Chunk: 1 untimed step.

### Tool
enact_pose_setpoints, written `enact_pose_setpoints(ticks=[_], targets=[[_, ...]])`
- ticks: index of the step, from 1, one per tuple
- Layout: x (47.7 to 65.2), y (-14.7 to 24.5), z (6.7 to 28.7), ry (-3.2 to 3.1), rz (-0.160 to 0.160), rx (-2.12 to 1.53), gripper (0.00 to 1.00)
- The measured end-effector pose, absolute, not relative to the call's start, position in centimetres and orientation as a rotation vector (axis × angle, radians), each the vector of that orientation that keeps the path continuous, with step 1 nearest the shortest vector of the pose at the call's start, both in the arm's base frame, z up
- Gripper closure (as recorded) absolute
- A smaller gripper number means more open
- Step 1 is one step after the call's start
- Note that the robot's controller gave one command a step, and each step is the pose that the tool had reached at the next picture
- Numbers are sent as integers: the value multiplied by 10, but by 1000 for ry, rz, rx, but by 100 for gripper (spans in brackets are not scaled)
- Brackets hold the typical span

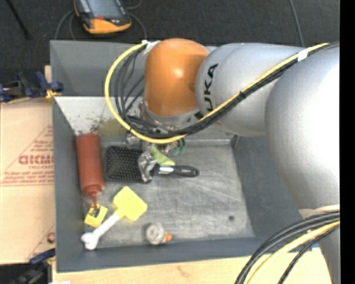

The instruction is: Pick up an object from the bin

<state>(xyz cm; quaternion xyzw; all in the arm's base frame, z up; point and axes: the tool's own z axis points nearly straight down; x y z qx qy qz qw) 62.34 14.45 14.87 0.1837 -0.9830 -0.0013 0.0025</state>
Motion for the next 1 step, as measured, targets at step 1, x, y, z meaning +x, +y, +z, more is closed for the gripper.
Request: enact_pose_setpoints(ticks=[1], targets=[[635,117,149,-3122,-7,508,100]])
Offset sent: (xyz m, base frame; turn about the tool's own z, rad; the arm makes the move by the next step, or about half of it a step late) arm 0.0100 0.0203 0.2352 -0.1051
